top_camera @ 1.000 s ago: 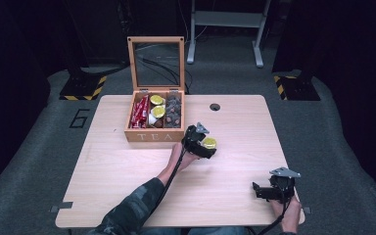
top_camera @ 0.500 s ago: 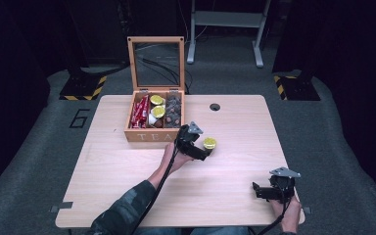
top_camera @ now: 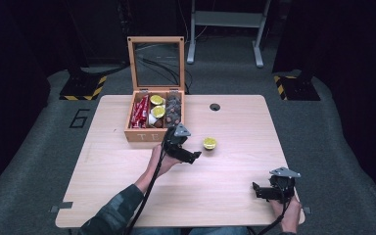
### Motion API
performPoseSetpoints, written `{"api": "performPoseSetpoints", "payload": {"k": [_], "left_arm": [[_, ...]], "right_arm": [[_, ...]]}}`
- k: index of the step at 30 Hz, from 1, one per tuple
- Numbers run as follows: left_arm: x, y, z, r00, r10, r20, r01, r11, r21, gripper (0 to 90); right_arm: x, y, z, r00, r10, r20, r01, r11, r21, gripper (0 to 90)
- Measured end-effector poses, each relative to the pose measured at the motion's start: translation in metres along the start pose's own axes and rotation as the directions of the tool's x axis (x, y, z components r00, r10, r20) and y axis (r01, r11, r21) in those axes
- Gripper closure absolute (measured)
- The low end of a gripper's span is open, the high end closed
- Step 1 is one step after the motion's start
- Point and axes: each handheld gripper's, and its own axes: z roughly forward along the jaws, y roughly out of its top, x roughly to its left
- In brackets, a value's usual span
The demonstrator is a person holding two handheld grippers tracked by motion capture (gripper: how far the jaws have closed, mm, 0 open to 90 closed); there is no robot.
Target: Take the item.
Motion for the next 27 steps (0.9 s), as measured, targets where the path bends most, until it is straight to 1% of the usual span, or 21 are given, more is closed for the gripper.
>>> {"api": "performPoseSetpoints", "payload": {"k": [1, 2, 4, 8, 9, 10, 11, 12, 13, 14, 15, 17, 18, 19, 20, 21, 23, 24, 25, 26, 27], "left_arm": [[0.0, 0.0, 0.0, 1.0, 0.0, 0.0, 0.0, 1.0, 0.0, 5.0], [0.0, -0.002, -0.009, 1.0, 0.002, -0.005, -0.002, 1.0, -0.003, 5.0], [0.0, -0.004, -0.018, 0.9998, 0.008, -0.02, -0.008, 0.9999, -0.012, 4.9], [0.003, -0.008, -0.036, 0.9994, 0.017, -0.031, -0.018, 0.9996, -0.024, 4.5], [0.003, -0.008, -0.036, 0.9994, 0.017, -0.031, -0.018, 0.9996, -0.024, 4.4], [0.003, -0.01, -0.04, 0.9993, 0.013, -0.035, -0.014, 0.9995, -0.028, 4.4], [0.004, -0.012, -0.045, 0.999, 0.019, -0.041, -0.02, 0.9994, -0.028, 4.3], [0.005, -0.017, -0.054, 0.9986, 0.018, -0.05, -0.019, 0.9993, -0.033, 4.1], [0.006, -0.021, -0.058, 0.9978, 0.022, -0.063, -0.024, 0.9991, -0.034, 4.1], [0.006, -0.025, -0.063, 0.9981, 0.011, -0.06, -0.013, 0.9992, -0.038, 4.0], [0.007, -0.028, -0.068, 0.9973, 0.015, -0.072, -0.018, 0.9991, -0.04, 4.0], [0.007, -0.037, -0.076, 0.9965, 0.003, -0.083, -0.007, 0.9985, -0.054, 3.9], [0.007, -0.037, -0.076, 0.9965, 0.003, -0.083, -0.007, 0.9985, -0.054, 3.8], [0.008, -0.041, -0.08, 0.996, 0.004, -0.09, -0.009, 0.9985, -0.054, 3.7], [0.009, -0.049, -0.088, 0.9952, 0.002, -0.098, -0.008, 0.9985, -0.054, 3.7], [0.009, -0.049, -0.088, 0.9952, 0.002, -0.098, -0.008, 0.9985, -0.054, 3.6], [0.01, -0.058, -0.095, 0.9932, -0.006, -0.116, -0.001, 0.9982, -0.059, 3.5], [0.011, -0.067, -0.101, 0.9923, -0.017, -0.123, 0.01, 0.9983, -0.058, 3.2], [0.011, -0.067, -0.101, 0.9923, -0.017, -0.123, 0.01, 0.9983, -0.058, 3.2], [0.013, -0.077, -0.107, 0.9908, -0.026, -0.133, 0.019, 0.9983, -0.055, 3.1], [0.013, -0.077, -0.107, 0.9908, -0.026, -0.133, 0.019, 0.9983, -0.055, 3.1]], "right_arm": [[0.0, 0.0, 0.0, 1.0, 0.0, 0.0, 0.0, 1.0, 0.0, 0.0], [0.0, 0.0, 0.0, 1.0, -0.002, -0.001, 0.002, 1.0, 0.001, 0.0], [0.0, 0.0, 0.0, 1.0, -0.002, -0.001, 0.002, 1.0, 0.001, 0.0], [0.0, 0.0, 0.0, 1.0, -0.002, 0.0, 0.002, 1.0, 0.002, 0.0], [0.0, 0.0, 0.0, 1.0, -0.002, 0.0, 0.002, 1.0, 0.002, 0.0], [0.0, 0.0, 0.0, 1.0, -0.002, 0.0, 0.002, 1.0, 0.001, 0.0], [0.0, 0.0, 0.0, 1.0, -0.001, 0.001, 0.001, 1.0, 0.002, 0.0], [0.0, 0.0, 0.0, 1.0, -0.002, 0.0, 0.002, 1.0, 0.001, 0.0], [0.0, 0.0, 0.0, 1.0, -0.002, 0.001, 0.002, 1.0, 0.001, 0.0], [0.0, 0.0, 0.0, 1.0, -0.001, 0.0, 0.001, 1.0, 0.002, 0.0], [0.0, 0.0, 0.0, 1.0, -0.002, 0.0, 0.002, 1.0, 0.002, 0.0], [0.0, 0.0, 0.0, 1.0, -0.001, 0.0, 0.001, 1.0, 0.002, 0.0], [0.0, 0.0, 0.0, 1.0, -0.002, 0.0, 0.002, 1.0, 0.002, 0.0], [0.0, 0.0, 0.0, 1.0, -0.002, 0.0, 0.002, 1.0, 0.002, 0.0], [0.0, 0.0, 0.0, 1.0, -0.001, 0.0, 0.001, 1.0, 0.002, 0.0], [0.0, 0.0, 0.0, 1.0, -0.001, 0.0, 0.001, 1.0, 0.002, 0.0], [0.0, 0.0, 0.0, 1.0, 0.0, 0.001, 0.0, 1.0, 0.002, 0.0], [-0.001, 0.0, 0.0, 1.0, -0.002, 0.001, 0.002, 1.0, 0.001, 0.0], [0.0, 0.0, 0.0, 1.0, -0.001, 0.001, 0.001, 1.0, 0.002, 0.0], [0.0, 0.0, 0.0, 1.0, 0.0, 0.001, 0.0, 1.0, 0.002, 0.0], [0.0, 0.0, 0.0, 1.0, 0.0, 0.002, 0.0, 1.0, 0.002, 0.0]]}}
